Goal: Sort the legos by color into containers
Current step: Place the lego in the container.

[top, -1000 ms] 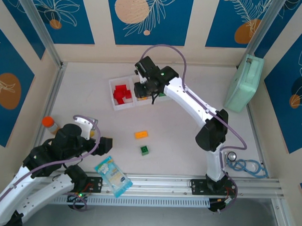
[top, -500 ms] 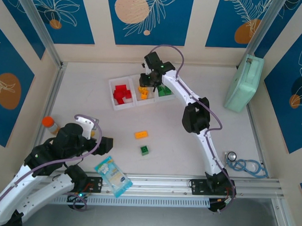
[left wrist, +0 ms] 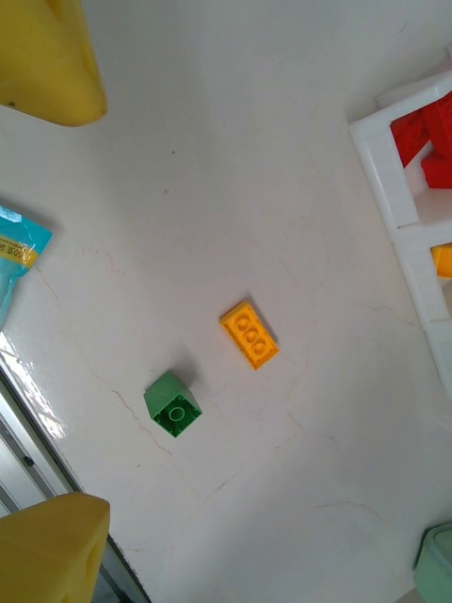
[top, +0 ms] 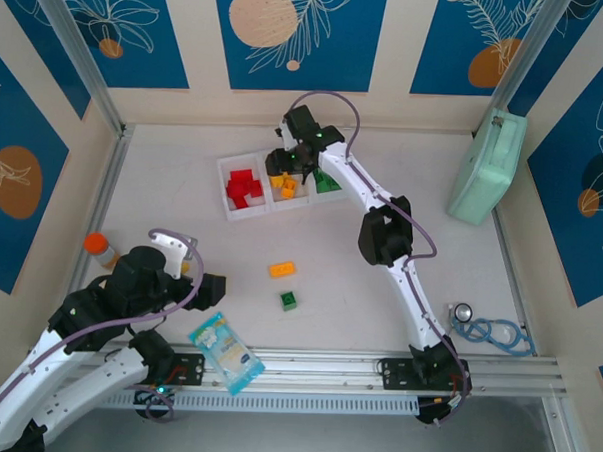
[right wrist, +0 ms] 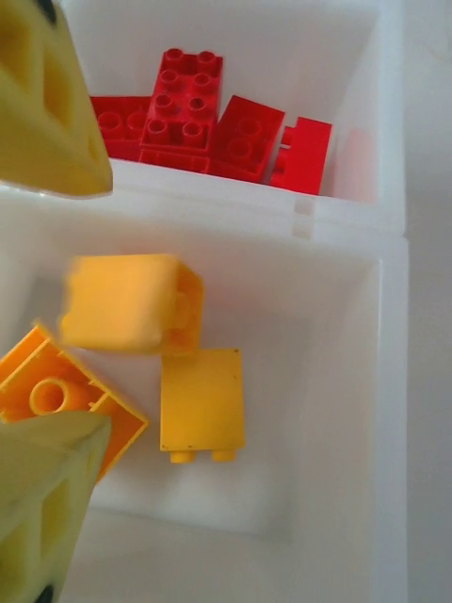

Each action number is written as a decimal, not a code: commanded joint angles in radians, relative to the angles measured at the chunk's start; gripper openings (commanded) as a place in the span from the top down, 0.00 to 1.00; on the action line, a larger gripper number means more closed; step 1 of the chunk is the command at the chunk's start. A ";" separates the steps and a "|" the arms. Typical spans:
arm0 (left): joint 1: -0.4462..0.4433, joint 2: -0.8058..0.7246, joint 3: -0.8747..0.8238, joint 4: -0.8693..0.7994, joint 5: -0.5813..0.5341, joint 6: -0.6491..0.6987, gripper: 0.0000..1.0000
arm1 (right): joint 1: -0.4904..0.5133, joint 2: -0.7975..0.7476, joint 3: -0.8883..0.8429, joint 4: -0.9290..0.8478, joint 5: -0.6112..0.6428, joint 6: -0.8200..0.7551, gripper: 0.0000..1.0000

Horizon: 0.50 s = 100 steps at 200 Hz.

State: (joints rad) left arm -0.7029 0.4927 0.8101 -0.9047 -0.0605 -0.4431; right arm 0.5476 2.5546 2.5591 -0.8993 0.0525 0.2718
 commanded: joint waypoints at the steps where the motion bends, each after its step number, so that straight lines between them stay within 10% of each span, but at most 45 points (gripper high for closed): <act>1: -0.002 -0.001 -0.005 0.004 -0.016 0.004 0.01 | 0.001 -0.009 0.059 -0.076 0.006 -0.015 0.24; 100: -0.002 0.004 -0.005 0.003 -0.018 0.004 0.01 | 0.090 -0.360 -0.210 -0.161 0.119 0.021 0.01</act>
State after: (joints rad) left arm -0.7029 0.4942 0.8101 -0.9047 -0.0635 -0.4431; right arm 0.5865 2.3394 2.4401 -1.0344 0.1291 0.2821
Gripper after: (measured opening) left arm 0.994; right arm 0.984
